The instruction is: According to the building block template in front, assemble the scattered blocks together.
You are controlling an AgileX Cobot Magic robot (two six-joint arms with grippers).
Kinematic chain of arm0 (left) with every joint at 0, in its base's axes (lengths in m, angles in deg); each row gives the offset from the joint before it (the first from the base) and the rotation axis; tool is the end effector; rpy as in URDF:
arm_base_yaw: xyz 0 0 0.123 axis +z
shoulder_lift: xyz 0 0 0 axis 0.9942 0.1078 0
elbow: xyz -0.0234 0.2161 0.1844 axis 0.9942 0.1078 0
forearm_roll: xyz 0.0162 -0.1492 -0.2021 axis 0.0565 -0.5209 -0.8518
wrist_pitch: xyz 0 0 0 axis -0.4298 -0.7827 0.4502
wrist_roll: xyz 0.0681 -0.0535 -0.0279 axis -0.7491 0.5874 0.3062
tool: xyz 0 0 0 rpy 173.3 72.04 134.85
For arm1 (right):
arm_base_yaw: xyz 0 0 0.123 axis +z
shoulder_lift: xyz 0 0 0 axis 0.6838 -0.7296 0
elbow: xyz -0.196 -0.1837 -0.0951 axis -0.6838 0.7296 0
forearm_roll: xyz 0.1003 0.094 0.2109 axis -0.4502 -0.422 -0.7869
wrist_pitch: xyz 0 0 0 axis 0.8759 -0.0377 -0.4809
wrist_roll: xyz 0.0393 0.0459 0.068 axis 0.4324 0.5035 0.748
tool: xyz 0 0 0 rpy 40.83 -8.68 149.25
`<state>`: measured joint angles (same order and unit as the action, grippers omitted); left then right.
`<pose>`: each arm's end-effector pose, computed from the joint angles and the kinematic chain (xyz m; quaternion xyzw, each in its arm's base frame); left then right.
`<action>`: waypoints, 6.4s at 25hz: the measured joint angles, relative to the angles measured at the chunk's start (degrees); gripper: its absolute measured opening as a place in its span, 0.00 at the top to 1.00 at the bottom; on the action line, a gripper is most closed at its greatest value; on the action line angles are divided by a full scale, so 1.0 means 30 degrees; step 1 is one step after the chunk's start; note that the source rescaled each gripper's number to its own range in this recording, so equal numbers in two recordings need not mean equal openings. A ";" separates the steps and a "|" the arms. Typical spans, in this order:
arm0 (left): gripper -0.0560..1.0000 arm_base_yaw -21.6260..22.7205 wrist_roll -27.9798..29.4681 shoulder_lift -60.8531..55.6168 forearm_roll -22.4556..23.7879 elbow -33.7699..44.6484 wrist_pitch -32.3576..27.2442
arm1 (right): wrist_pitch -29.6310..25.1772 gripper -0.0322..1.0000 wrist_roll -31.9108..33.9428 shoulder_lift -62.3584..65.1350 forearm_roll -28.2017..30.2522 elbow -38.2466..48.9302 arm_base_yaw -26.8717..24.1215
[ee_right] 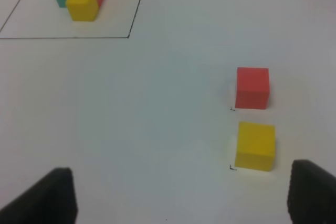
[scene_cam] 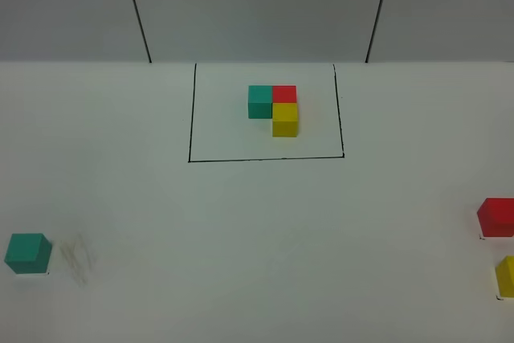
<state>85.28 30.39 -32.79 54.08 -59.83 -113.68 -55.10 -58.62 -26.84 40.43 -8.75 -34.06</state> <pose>-0.0065 -0.0073 0.2784 -0.0087 0.8517 -0.0382 0.5226 -0.0082 0.0137 0.2776 -0.0846 0.8427 0.1263 0.5165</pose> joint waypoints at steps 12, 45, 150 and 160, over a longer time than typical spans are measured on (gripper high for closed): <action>0.50 0.0000 0.0000 0.0000 0.0000 0.0000 0.0000 | 0.0000 0.34 0.0000 0.0000 0.0000 0.0000 0.0000; 0.50 0.0000 0.2483 1.1617 0.0420 -0.3198 0.4147 | 0.0000 0.34 0.0000 0.0000 0.0000 0.0000 0.0000; 0.94 -1.2958 -1.9611 4.4125 -0.1794 -2.2423 0.6022 | 0.0000 0.34 0.0000 0.0000 -0.0008 0.0000 0.0000; 0.94 -1.2958 -1.9672 4.4241 -0.1808 -2.2476 0.5450 | 0.0000 0.34 0.0000 0.0000 -0.0008 0.0000 0.0000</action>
<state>46.40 -28.63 99.93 48.65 -127.26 -97.33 -55.10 -58.62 -26.84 40.41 -8.75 -34.06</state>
